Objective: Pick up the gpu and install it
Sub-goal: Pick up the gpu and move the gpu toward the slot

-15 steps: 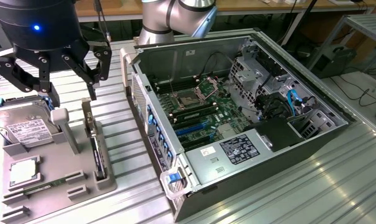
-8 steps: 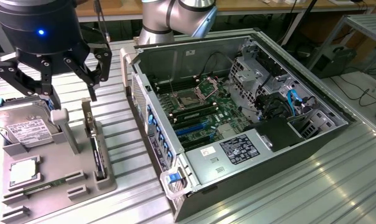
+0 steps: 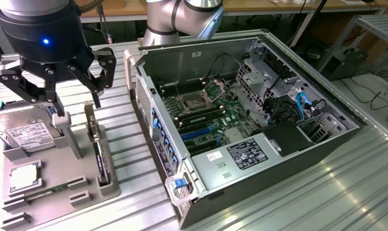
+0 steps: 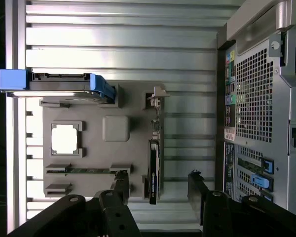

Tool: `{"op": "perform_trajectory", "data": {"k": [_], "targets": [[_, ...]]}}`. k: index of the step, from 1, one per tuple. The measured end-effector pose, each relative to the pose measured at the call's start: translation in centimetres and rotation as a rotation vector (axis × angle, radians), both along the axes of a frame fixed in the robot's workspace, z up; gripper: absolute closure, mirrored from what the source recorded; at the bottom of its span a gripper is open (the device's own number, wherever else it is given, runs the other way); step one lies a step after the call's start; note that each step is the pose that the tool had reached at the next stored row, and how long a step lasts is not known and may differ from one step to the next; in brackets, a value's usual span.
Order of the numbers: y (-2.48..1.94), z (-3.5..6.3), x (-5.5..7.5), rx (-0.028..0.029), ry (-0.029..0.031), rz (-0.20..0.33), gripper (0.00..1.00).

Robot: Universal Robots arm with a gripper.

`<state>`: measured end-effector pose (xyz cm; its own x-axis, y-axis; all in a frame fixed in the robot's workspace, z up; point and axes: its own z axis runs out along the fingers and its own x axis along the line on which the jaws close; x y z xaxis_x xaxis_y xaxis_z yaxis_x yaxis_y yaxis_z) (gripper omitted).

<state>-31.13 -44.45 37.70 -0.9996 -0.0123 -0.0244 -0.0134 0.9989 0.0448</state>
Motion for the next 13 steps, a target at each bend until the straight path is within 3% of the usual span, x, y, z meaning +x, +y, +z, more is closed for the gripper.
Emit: {"op": "perform_trajectory", "data": {"k": [13], "targets": [[-0.16, -0.63, 0.0, 0.0001, 0.0006, 0.009, 0.4]]}}
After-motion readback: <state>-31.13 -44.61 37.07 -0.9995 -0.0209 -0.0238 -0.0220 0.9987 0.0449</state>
